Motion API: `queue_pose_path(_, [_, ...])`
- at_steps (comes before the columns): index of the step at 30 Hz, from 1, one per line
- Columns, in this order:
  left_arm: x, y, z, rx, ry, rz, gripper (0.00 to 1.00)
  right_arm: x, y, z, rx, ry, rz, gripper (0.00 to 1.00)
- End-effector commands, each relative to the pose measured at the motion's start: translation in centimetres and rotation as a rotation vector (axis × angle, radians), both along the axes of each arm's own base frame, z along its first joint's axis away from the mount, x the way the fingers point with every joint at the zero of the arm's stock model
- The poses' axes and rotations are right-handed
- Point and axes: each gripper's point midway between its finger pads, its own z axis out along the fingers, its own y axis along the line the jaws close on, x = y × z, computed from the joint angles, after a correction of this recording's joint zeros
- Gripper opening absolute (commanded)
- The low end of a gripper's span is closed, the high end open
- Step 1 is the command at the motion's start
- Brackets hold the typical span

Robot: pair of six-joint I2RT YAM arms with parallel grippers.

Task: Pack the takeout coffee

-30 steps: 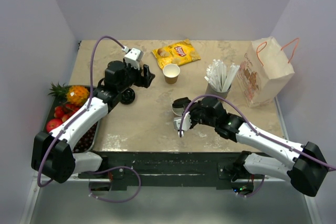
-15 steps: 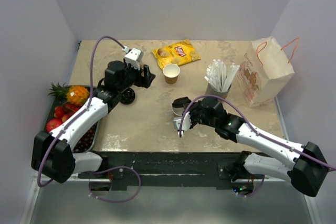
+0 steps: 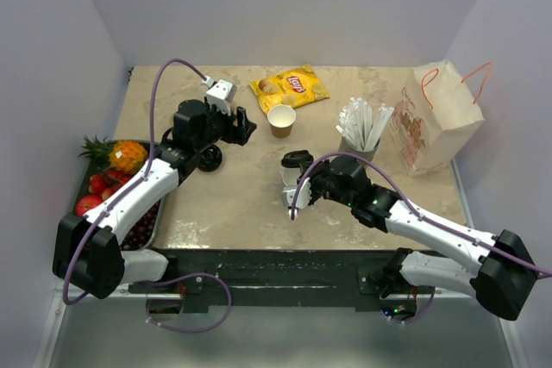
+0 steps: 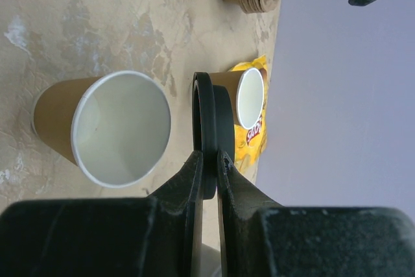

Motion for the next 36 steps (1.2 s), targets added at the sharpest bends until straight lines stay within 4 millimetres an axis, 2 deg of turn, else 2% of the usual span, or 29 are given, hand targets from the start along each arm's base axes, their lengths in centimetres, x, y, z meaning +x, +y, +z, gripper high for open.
queue_pose_path(1, [0.5, -0.2, 1.4, -0.039, -0.044, -0.003, 0.71, 0.6, 0.1, 0.7, 0.026, -0.051, -0.018, 0.09])
queue_pose_path(13, [0.4, -0.1, 1.2, -0.037, -0.045, -0.002, 0.71, -0.5, -0.2, -1.1, -0.026, -0.003, 0.018, 0.09])
queue_pose_path(24, [0.2, 0.0, 1.1, -0.039, -0.045, -0.001, 0.72, -0.7, -0.3, -1.5, -0.053, -0.011, 0.038, 0.09])
queue_pose_path(32, [0.3, -0.1, 0.9, -0.038, -0.043, -0.006, 0.72, -2.0, -0.7, -2.2, -0.084, 0.02, 0.068, 0.13])
queue_pose_path(36, [0.3, -0.1, 0.7, -0.035, -0.039, -0.006, 0.72, -2.7, -0.8, -2.6, -0.092, 0.034, 0.087, 0.24])
